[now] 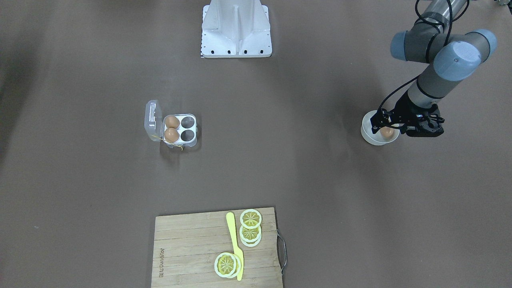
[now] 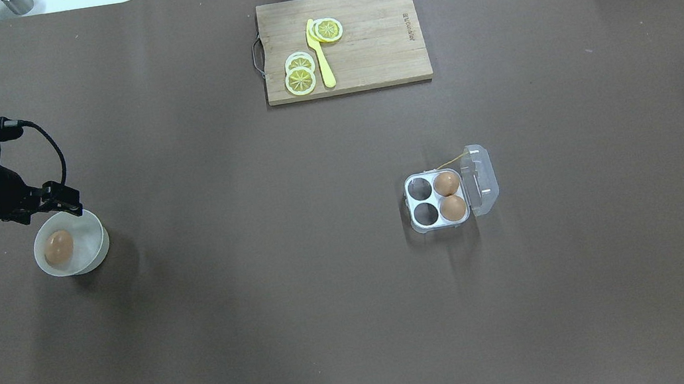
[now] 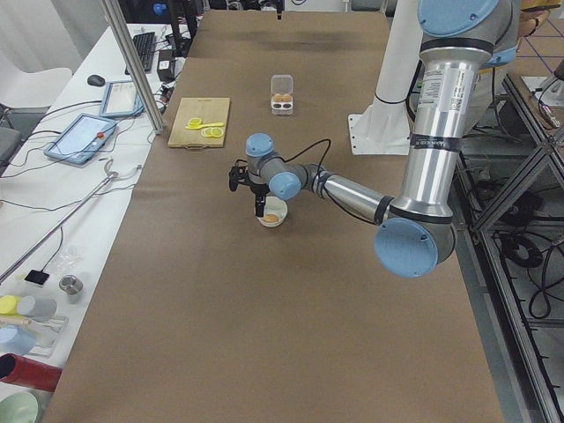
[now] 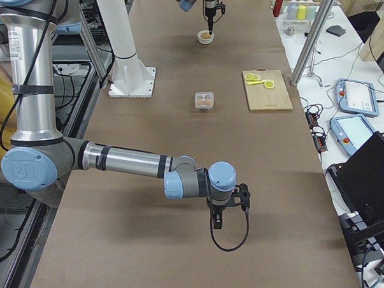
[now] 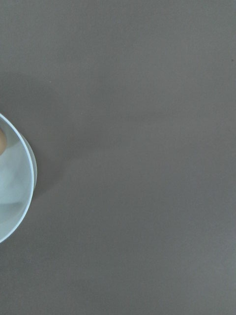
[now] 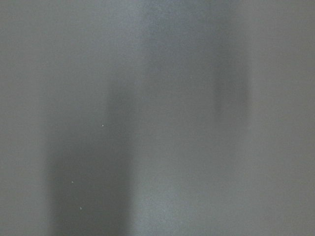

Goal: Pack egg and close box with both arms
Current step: 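Move the left gripper over the white bowl and lower toward the egg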

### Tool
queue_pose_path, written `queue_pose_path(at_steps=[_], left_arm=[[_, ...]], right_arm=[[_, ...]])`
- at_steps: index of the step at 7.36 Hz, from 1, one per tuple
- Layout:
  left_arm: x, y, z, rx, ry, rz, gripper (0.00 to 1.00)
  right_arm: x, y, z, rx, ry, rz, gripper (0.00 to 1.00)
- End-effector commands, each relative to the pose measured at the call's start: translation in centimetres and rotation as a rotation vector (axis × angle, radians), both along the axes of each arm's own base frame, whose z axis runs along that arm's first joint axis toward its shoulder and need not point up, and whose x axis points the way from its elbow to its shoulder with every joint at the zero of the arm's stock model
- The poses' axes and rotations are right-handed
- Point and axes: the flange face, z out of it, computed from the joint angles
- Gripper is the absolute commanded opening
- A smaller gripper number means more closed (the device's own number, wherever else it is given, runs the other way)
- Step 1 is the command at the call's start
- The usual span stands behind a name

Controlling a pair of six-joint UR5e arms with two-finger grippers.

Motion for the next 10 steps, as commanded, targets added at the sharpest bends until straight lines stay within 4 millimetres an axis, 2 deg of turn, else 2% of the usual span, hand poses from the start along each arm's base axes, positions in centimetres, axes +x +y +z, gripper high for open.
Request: queue_pose_path(at_steps=[1, 3, 5, 7, 9, 10], left_arm=[[0.8, 0.4, 0.2, 0.012, -0.015, 0.005, 0.98], [0.6, 0.8, 0.8, 0.004, -0.022, 0.006, 0.97], [-0.3, 1.9, 2.5, 0.022, -0.003, 0.008, 0.97], [-0.3, 1.9, 1.9, 0.026, 0.005, 0.004, 0.97], [0.8, 1.9, 0.7, 0.012, 0.022, -0.009, 0.97], [0.9, 1.9, 0.8, 0.011, 0.020, -0.008, 0.97]], right_arm=[[0.0, 0.1, 0.3, -0.006, 0.000, 0.000, 1.00], [0.0, 0.0, 0.2, -0.004, 0.000, -0.001, 1.00], [0.0, 0.0, 0.2, -0.003, 0.000, 0.000, 1.00], [0.0, -0.1, 0.2, -0.001, 0.000, -0.002, 1.00], [0.0, -0.1, 0.1, -0.001, 0.000, -0.001, 1.00], [0.0, -0.1, 0.2, -0.001, 0.000, -0.002, 1.00]])
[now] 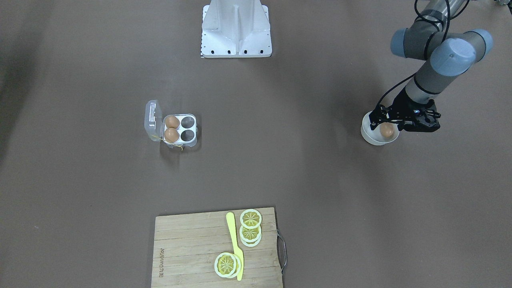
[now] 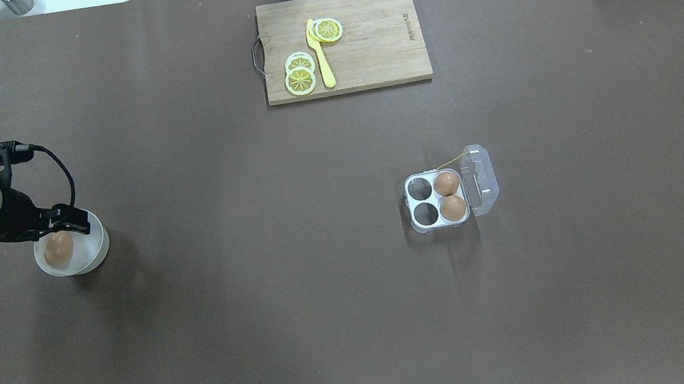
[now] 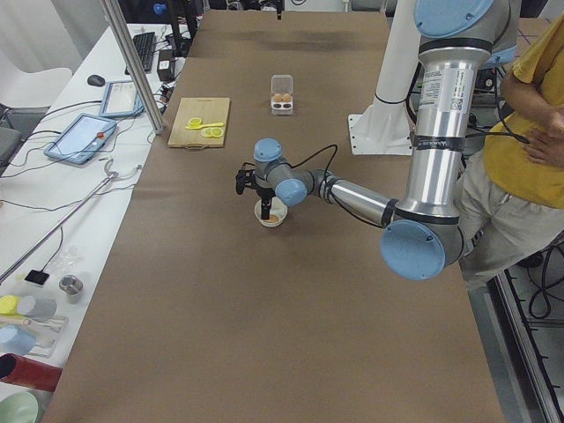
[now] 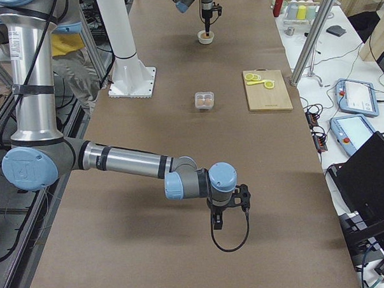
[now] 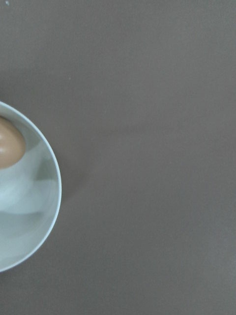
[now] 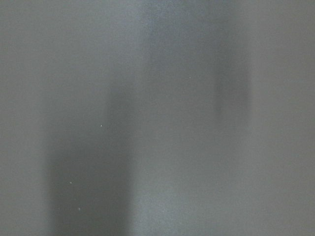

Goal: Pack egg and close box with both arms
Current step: 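Close the left gripper on the brown egg inside the bowl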

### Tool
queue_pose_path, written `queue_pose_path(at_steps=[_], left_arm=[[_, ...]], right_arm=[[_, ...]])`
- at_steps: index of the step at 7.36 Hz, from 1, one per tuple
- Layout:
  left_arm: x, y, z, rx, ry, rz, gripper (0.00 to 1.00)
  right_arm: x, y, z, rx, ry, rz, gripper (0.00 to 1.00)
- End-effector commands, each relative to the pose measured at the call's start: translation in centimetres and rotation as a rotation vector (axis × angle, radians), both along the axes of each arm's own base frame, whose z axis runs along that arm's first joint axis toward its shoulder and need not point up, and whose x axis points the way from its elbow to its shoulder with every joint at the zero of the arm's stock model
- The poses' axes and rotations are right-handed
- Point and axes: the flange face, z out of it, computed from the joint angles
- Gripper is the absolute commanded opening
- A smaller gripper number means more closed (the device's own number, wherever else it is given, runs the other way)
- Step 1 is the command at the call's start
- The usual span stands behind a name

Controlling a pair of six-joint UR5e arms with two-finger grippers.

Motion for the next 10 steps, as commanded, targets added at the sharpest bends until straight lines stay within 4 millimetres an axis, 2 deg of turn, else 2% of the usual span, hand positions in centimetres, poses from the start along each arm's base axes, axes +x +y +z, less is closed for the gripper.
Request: queue_pose_path(at_steps=[1, 10], left_arm=[[0.75, 0.30, 0.18, -0.005, -0.004, 0.009, 0.97], [1.48, 0.62, 1.14, -0.008, -0.021, 0.018, 0.96]], right_arm=[[-0.01, -0.08, -0.05, 0.002, 0.000, -0.001, 1.00], [-0.03, -0.44, -0.42, 0.008, -0.001, 0.000, 1.00]])
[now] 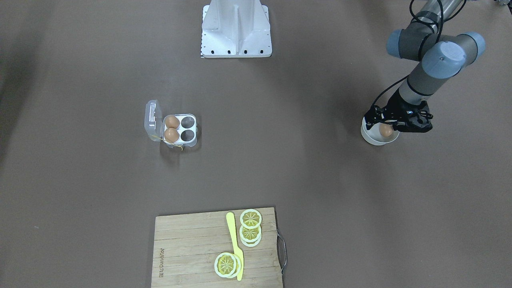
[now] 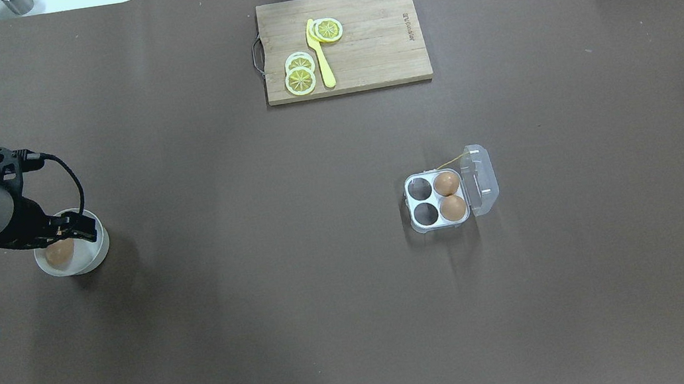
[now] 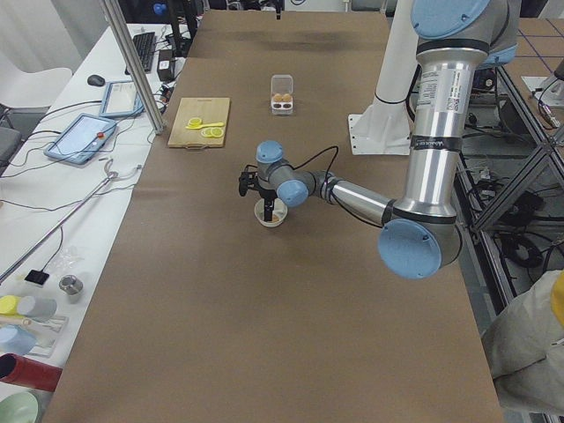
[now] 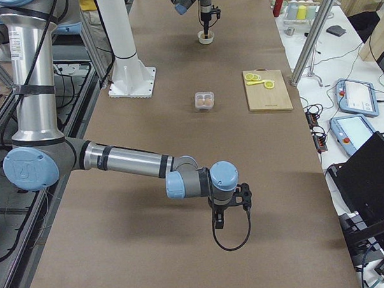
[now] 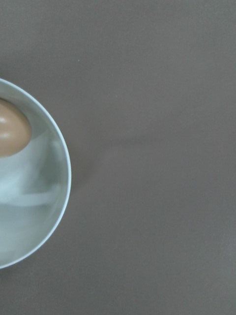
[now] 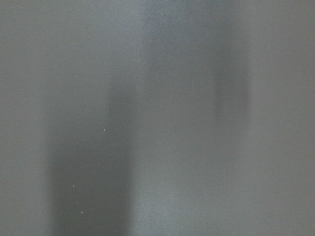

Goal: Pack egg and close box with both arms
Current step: 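Close the left gripper on the brown egg inside the bowl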

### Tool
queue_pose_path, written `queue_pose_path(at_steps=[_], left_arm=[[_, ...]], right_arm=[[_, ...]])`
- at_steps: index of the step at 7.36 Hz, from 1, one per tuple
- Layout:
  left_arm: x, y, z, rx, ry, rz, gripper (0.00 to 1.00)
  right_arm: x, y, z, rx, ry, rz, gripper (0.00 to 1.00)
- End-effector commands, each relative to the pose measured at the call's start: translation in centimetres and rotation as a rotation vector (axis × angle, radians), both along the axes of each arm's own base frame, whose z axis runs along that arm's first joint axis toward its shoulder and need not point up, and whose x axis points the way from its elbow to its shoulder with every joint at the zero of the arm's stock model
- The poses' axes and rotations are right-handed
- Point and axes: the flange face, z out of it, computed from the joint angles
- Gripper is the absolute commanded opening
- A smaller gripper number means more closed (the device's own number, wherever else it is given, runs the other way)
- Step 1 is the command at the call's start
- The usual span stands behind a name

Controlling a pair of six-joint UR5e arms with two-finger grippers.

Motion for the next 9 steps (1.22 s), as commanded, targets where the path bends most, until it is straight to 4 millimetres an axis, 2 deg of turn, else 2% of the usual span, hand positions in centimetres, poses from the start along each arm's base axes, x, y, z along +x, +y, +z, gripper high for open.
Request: queue_pose_path(at_steps=[1, 3, 5, 9], left_arm=[[0.2, 0.0, 0.2, -0.002, -0.004, 0.004, 0.96], [0.4, 0.2, 0.1, 0.001, -0.002, 0.007, 0.95], [0.7, 0.3, 0.2, 0.007, -0.008, 0.008, 0.77], [1.6, 0.8, 0.2, 0.017, -0.017, 0.018, 0.77]], right_arm=[[0.0, 0.0, -0.1, 0.001, 0.000, 0.000, 1.00], [0.0, 0.0, 0.0, 0.000, 0.000, -0.001, 1.00], [0.0, 0.0, 0.0, -0.001, 0.000, -0.001, 1.00], [0.0, 0.0, 0.1, 0.002, 0.002, -0.005, 1.00]])
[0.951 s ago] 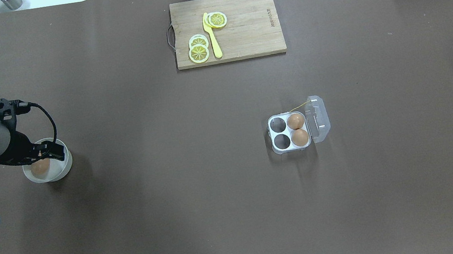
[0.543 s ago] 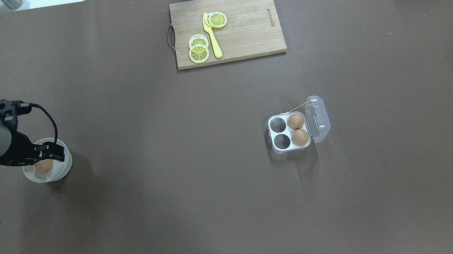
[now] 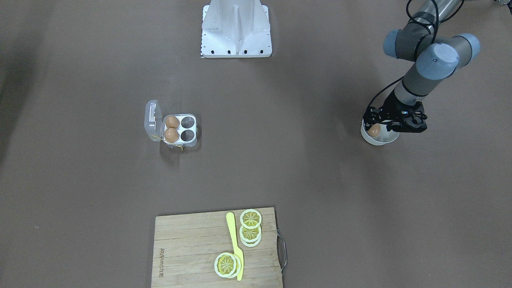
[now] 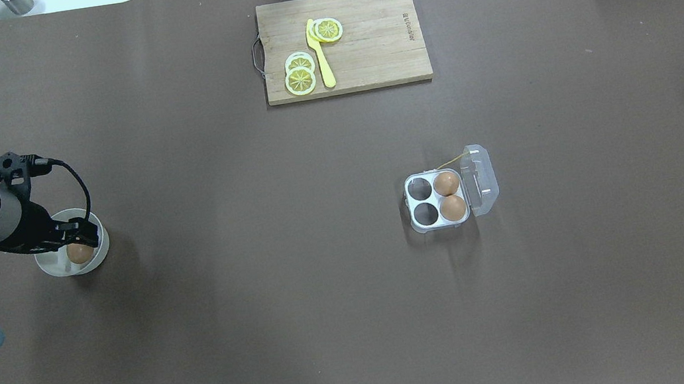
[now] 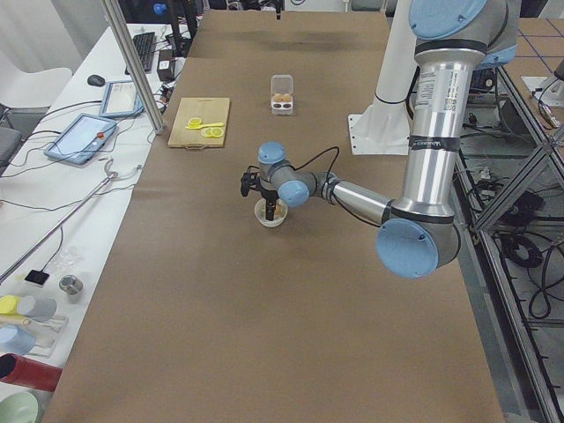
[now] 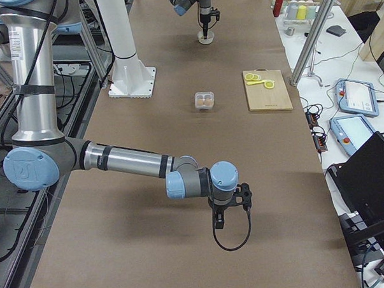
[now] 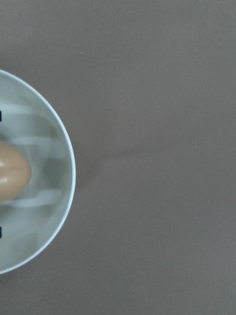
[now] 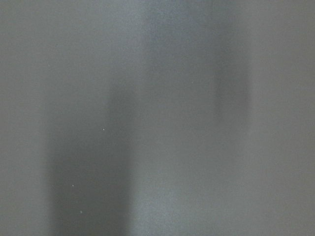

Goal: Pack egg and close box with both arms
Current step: 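Close the left gripper on the brown egg inside the bowl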

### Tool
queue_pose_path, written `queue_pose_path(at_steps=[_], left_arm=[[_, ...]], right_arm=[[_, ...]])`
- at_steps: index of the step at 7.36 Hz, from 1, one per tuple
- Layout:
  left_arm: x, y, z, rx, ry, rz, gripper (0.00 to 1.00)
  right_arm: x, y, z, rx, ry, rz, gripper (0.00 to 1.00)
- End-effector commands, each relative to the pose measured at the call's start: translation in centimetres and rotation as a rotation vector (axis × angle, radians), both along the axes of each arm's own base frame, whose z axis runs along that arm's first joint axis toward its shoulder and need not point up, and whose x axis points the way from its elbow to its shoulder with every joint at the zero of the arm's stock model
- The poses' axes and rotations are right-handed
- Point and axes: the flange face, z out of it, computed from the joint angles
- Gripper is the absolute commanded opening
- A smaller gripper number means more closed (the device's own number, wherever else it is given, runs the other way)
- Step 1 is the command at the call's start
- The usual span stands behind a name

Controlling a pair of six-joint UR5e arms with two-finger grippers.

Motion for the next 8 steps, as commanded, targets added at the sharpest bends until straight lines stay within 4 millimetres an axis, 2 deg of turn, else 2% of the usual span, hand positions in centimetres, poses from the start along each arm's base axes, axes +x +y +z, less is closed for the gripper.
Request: queue_pose_path(at_steps=[1, 3, 4, 5, 8], left_arm=[[0.45, 0.27, 0.04, 0.006, -0.006, 0.005, 0.77], [0.54, 0.42, 0.04, 0.009, -0.006, 0.010, 0.75], [0.44, 0.53, -0.05, 0.012, -0.003, 0.013, 0.70], [0.41, 0.59, -0.37, 0.016, 0.002, 0.014, 0.58], [0.37, 0.60, -0.60, 0.020, 0.005, 0.013, 0.44]], right_arm=[[0.00, -0.02, -0.06, 0.001, 0.001, 0.000, 1.00], [0.00, -0.03, -0.07, 0.004, 0.000, -0.001, 1.00], [-0.02, -0.02, -0.09, 0.002, -0.003, 0.001, 1.00], [-0.02, -0.02, -0.09, 0.001, -0.003, 0.002, 1.00], [-0.03, -0.02, -0.11, 0.000, -0.004, 0.002, 1.00]])
